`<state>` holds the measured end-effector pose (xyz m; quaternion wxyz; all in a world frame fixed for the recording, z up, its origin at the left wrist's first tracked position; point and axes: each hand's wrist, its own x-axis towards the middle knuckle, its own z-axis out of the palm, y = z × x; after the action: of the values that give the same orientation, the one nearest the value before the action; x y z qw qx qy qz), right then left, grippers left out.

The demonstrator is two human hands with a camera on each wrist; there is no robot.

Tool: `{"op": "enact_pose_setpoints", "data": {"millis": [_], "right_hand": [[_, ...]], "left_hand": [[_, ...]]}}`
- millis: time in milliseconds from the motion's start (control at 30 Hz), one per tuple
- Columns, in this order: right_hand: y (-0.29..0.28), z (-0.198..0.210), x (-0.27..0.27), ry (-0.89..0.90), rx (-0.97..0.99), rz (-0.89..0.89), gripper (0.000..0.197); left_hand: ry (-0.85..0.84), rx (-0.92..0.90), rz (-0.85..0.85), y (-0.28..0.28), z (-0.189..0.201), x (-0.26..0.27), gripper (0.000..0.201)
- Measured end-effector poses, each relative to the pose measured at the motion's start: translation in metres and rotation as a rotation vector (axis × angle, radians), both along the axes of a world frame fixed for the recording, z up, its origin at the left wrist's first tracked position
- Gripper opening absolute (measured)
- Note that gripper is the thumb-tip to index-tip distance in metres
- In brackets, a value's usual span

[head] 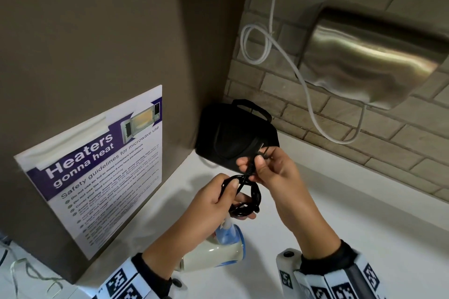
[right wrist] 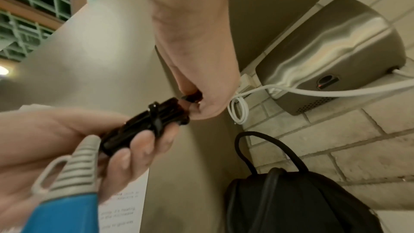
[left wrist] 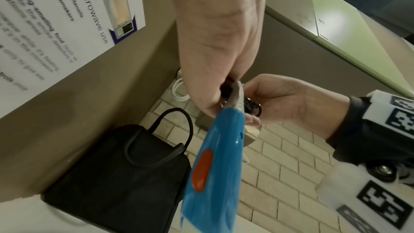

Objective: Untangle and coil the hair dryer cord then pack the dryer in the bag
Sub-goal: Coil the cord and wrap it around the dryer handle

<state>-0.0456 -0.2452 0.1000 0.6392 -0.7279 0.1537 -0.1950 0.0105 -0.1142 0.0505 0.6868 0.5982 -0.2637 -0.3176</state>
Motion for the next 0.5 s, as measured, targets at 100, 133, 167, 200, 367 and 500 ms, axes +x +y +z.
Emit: {"op": "enact_pose_setpoints", "data": {"millis": [100,133,167,200,367,500], "right_hand": [[-0.0001,-0.0008,-0.0026,0.007,0.022,0.017,0.007],[-0.0007,-0.0013,-0.0028,-0.004,0.044,0.013,0.008],[-0.0013,-0.0019,-0.0029,-0.015,0.070,0.004,0.009],[-0.0020,-0.0026,-0.0027,-0.023,0.089,-0.007,0.012],[0.0008,-0.0044,-0.0001,-0.025,0.082,0.006,0.018],[-0.0034,-0.0048,0.0036,-0.042,0.094,-0.045,0.014]], "left_hand": [[0.072,-0.052,-0.012,-0.0009,-0.0026,0.0004,0.016],[0.085,-0.063,-0.012,-0.0017,-0.0036,0.0014,0.018],[0.095,-0.068,-0.010,-0.0026,-0.0037,0.0022,0.020],[0.116,-0.076,-0.016,-0.0038,-0.0035,0.0023,0.021],[0.283,-0.186,-0.096,-0.0073,-0.0028,-0.0021,0.022],[0.190,-0.153,-0.096,-0.0060,0.0011,-0.0032,0.021]]}}
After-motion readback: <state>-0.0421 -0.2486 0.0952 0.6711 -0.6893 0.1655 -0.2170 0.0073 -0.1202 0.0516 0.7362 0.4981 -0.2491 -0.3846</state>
